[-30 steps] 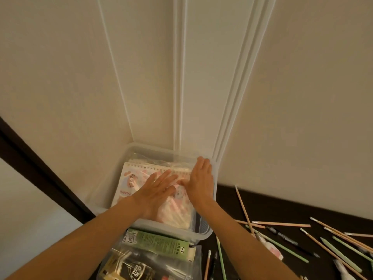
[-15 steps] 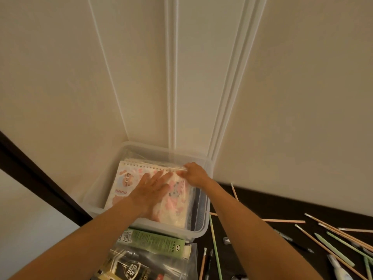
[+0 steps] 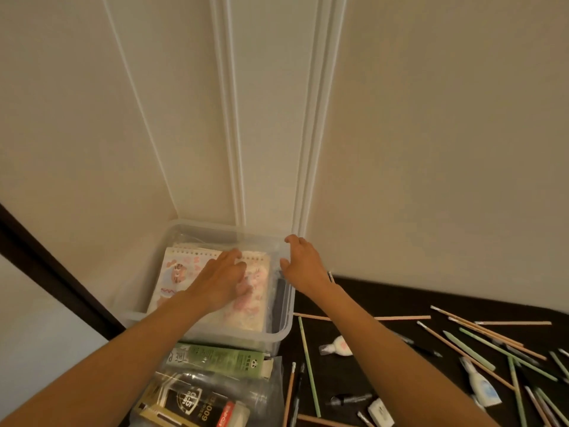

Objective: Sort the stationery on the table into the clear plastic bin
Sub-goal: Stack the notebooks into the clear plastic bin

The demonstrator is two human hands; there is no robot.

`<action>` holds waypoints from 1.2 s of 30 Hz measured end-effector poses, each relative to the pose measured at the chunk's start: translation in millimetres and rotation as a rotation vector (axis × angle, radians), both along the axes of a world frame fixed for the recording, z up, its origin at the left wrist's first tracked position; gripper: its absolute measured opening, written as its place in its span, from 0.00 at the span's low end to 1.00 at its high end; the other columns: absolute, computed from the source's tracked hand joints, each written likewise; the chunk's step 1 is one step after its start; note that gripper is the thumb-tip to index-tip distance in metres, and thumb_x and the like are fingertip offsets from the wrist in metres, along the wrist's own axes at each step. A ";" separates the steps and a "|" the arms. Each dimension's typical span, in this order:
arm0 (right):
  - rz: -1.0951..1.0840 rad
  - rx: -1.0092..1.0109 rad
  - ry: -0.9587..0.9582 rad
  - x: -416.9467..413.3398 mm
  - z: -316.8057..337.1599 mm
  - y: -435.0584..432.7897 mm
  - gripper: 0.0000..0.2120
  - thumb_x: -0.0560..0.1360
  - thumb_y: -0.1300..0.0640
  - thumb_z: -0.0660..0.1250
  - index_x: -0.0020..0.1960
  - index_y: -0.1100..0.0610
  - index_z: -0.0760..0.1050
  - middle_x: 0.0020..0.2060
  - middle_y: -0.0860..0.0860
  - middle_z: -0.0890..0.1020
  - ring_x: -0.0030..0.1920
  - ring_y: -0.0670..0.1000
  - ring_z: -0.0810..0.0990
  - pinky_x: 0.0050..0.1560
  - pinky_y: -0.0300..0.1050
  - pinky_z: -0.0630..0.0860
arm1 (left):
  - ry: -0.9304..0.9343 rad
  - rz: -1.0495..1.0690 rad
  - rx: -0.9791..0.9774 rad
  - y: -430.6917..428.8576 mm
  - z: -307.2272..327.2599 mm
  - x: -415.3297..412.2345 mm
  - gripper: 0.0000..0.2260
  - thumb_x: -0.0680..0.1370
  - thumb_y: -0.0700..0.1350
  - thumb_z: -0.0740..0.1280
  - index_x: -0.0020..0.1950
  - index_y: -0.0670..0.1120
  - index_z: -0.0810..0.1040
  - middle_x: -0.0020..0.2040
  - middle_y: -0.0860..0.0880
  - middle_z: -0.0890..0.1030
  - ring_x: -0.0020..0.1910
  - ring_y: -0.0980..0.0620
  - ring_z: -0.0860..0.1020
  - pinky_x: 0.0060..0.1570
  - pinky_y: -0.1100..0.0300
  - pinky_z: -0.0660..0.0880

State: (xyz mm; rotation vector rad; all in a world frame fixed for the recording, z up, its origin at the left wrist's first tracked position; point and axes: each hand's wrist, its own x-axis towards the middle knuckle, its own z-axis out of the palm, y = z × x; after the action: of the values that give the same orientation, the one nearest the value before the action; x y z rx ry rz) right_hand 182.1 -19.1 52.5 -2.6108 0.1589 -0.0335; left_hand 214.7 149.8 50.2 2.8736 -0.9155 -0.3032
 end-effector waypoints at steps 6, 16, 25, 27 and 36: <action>-0.233 0.270 -0.034 -56.1 34.7 -41.2 0.20 0.78 0.59 0.61 0.68 0.59 0.64 0.57 0.57 0.76 0.53 0.53 0.76 0.51 0.42 0.70 | -0.006 0.233 -0.303 -51.6 33.7 -23.9 0.09 0.79 0.47 0.62 0.54 0.43 0.73 0.57 0.46 0.72 0.51 0.50 0.73 0.48 0.59 0.69; -0.597 0.585 -0.101 -191.4 49.2 -110.0 0.15 0.77 0.58 0.62 0.63 0.56 0.70 0.52 0.55 0.80 0.50 0.51 0.81 0.57 0.49 0.76 | 0.151 0.311 -0.674 -139.6 74.0 -131.4 0.07 0.77 0.44 0.62 0.51 0.43 0.76 0.48 0.46 0.77 0.46 0.51 0.73 0.44 0.59 0.67; -0.814 0.718 -0.221 -344.2 -26.4 -152.8 0.10 0.79 0.55 0.60 0.59 0.55 0.72 0.42 0.50 0.81 0.43 0.46 0.82 0.39 0.35 0.74 | 0.294 0.136 -0.768 -218.9 -11.2 -272.2 0.06 0.78 0.46 0.61 0.53 0.47 0.75 0.49 0.50 0.76 0.52 0.50 0.75 0.52 0.54 0.72; -0.846 0.707 -0.263 -377.0 -47.6 -161.9 0.09 0.79 0.53 0.58 0.58 0.53 0.72 0.42 0.50 0.82 0.42 0.45 0.82 0.37 0.35 0.71 | 0.278 0.085 -0.774 -238.3 -34.7 -301.7 0.08 0.79 0.46 0.61 0.55 0.46 0.75 0.49 0.51 0.74 0.50 0.53 0.73 0.50 0.57 0.71; -1.064 0.714 -0.604 -580.8 -141.7 -197.9 0.06 0.78 0.59 0.60 0.45 0.52 0.74 0.37 0.52 0.82 0.40 0.49 0.83 0.49 0.45 0.80 | 0.318 -0.302 -0.772 -329.3 -110.5 -489.2 0.06 0.78 0.47 0.62 0.52 0.47 0.75 0.47 0.50 0.77 0.49 0.51 0.76 0.53 0.53 0.74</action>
State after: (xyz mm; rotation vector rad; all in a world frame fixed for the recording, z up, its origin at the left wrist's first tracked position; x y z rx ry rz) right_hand -398.7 -217.0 -89.3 -1.4717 1.0713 -0.9198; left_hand -274.6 -179.6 -60.3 1.9285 -1.0943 -0.3267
